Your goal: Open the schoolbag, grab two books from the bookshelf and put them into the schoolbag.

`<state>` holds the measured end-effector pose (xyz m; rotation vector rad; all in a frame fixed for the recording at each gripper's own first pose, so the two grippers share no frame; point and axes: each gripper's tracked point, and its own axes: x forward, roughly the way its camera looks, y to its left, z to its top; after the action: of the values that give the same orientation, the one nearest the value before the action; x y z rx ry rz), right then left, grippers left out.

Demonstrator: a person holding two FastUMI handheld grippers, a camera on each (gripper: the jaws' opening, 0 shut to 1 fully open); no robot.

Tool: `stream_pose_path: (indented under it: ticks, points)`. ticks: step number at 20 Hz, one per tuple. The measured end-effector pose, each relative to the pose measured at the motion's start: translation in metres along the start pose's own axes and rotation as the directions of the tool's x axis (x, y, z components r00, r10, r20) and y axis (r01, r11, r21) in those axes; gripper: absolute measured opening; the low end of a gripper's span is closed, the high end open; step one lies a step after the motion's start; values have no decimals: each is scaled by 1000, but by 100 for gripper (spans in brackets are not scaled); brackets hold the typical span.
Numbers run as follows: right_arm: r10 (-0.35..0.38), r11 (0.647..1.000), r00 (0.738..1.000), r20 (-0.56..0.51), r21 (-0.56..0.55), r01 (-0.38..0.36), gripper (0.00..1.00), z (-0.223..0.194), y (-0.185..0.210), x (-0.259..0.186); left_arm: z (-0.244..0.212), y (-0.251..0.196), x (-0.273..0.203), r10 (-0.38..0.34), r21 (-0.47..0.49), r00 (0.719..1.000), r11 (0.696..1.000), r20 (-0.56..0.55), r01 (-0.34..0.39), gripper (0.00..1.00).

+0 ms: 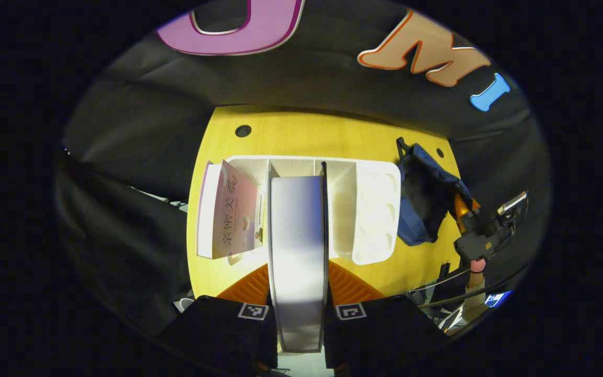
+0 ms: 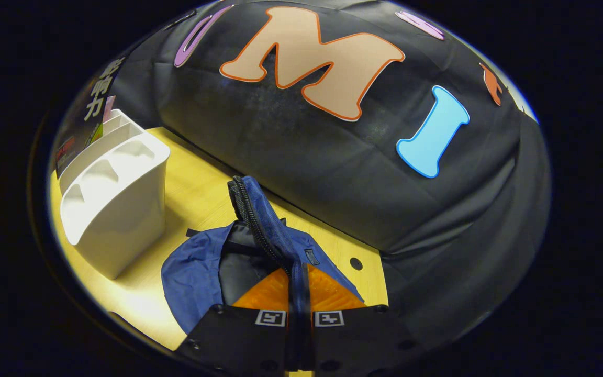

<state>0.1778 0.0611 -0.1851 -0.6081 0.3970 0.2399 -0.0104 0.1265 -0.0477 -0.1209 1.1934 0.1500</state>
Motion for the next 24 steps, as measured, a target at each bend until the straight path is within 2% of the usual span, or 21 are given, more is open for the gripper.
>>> stream_pose_path:
  ticks: [4,8,12,18,22,24]
  points:
    - [28,999,999,14,20,-28,8,-1,-11,1,-1,-27,-34,-2,-32,998,999,60,4,31]
    - [66,997,997,26,44,-67,6,-4,-18,3,-4,-73,-49,-45,-65,994,997,98,51,32]
    - [96,994,994,49,46,-99,6,-9,-22,2,-5,-133,-46,-154,-109,978,979,139,169,32]
    - [132,984,990,55,110,-137,8,-10,-28,2,2,-225,4,-357,-178,904,899,237,401,32]
    - [134,982,990,53,125,-139,6,-13,-31,1,-8,-273,63,-443,-244,858,829,260,503,32]
    - [135,982,989,53,126,-141,6,-14,-32,-1,-13,-295,86,-489,-284,827,781,277,556,32]
